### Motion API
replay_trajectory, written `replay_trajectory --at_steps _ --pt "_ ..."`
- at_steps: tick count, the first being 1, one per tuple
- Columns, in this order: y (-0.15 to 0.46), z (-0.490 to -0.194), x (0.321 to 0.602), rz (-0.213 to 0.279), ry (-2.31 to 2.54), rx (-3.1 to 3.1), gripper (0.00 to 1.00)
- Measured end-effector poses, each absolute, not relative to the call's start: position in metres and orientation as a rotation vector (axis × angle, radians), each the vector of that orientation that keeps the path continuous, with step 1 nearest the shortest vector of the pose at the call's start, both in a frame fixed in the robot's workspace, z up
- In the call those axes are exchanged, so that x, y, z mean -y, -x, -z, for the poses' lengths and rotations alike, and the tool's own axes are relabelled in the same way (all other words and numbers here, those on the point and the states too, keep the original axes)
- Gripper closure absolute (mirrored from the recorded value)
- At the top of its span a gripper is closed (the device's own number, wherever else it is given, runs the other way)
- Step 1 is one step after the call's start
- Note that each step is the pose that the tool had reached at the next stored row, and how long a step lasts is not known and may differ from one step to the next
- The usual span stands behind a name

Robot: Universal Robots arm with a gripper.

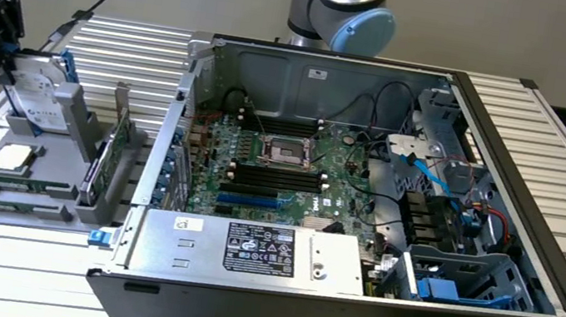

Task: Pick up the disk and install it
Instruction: 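Pick up the disk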

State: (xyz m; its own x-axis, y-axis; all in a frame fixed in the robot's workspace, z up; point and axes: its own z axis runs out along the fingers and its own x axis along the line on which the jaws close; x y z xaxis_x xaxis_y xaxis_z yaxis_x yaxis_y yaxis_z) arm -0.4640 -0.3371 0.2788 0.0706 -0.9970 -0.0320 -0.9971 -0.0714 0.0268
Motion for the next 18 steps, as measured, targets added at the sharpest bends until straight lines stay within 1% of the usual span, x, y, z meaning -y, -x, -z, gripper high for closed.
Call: replay_trajectory --at_steps 9,10,11,12,18 --pt "0.4641 -0.2788 0.3379 -0.069 2.298 -2.141 0.59" --pt "0.464 -0.2788 0.3379 -0.069 2.299 -2.141 0.62" --pt "0.464 -0.2787 0.3379 -0.07 2.299 -2.141 0.62" --pt "0.4641 -0.2787 0.3379 -0.07 2.299 -2.141 0.66" --pt "0.4641 -0.2788 0.3379 -0.073 2.3 -2.142 0.66"
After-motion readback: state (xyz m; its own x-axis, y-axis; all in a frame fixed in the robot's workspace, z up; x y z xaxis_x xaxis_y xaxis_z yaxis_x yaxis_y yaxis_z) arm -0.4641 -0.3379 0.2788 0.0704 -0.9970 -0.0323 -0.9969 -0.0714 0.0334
